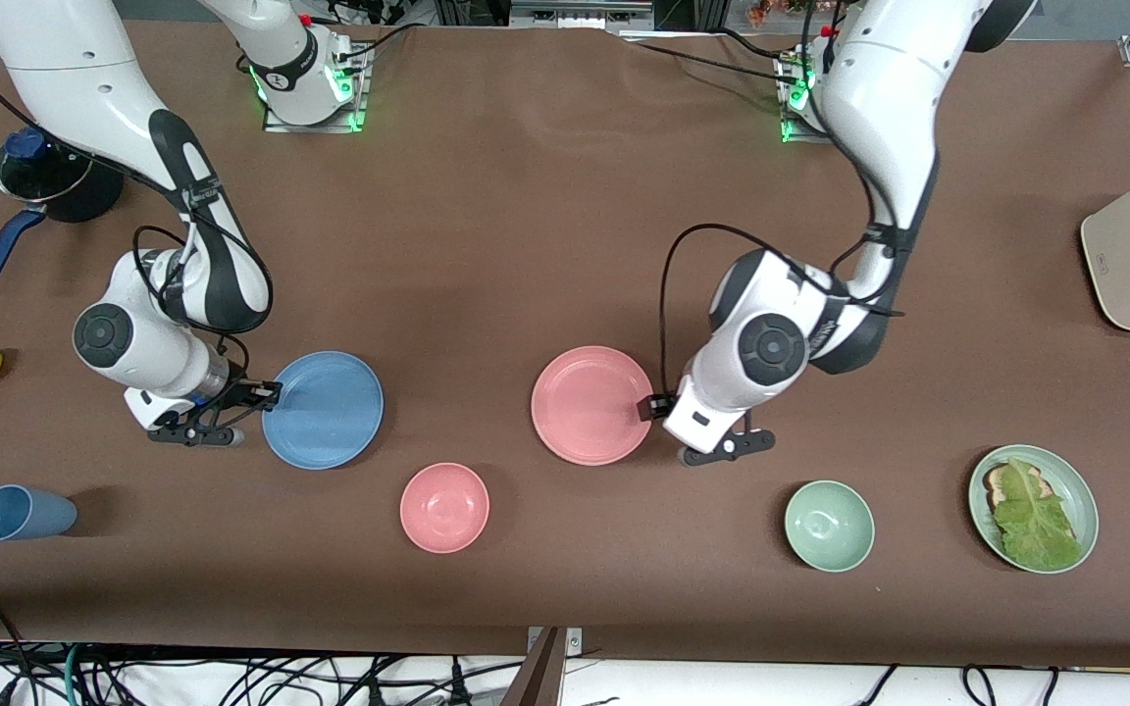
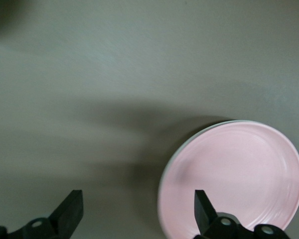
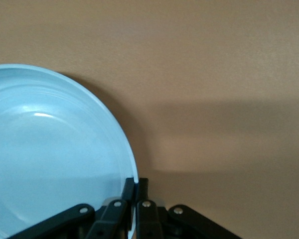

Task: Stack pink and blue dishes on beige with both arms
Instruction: 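Open the left gripper to release the pink plate, then carry the blue plate onto the pink plate while the left gripper withdraws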

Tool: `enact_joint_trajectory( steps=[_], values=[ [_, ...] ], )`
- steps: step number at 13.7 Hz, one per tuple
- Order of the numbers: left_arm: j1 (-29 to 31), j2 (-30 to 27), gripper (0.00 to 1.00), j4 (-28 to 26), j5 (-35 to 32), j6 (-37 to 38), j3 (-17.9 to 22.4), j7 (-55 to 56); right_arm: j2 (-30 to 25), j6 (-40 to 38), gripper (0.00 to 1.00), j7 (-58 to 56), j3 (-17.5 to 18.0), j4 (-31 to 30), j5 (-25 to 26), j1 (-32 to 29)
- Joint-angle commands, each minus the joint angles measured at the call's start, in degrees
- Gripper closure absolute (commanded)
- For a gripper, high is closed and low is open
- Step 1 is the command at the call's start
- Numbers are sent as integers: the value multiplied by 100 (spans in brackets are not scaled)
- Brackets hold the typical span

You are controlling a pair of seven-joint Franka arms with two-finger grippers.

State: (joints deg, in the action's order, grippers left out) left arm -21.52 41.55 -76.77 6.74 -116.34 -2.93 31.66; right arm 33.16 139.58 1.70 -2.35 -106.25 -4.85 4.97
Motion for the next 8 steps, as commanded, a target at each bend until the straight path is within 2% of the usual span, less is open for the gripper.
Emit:
enact_joint_trajectory(
  steps=[1, 6, 8],
  values=[
    [542, -463, 1, -92, -111, 636, -41, -1036, -327, -491, 100, -82, 164, 112, -51, 13],
    [1482, -815, 0, -110, -234, 1288, -41, -2900, -495, -1607, 100, 101, 603, 893, -60, 22],
    [1781, -920, 0, -119, -295, 1490, -32, -3296, -495, -1916, 100, 583, 910, 1219, -51, 100]
  ],
)
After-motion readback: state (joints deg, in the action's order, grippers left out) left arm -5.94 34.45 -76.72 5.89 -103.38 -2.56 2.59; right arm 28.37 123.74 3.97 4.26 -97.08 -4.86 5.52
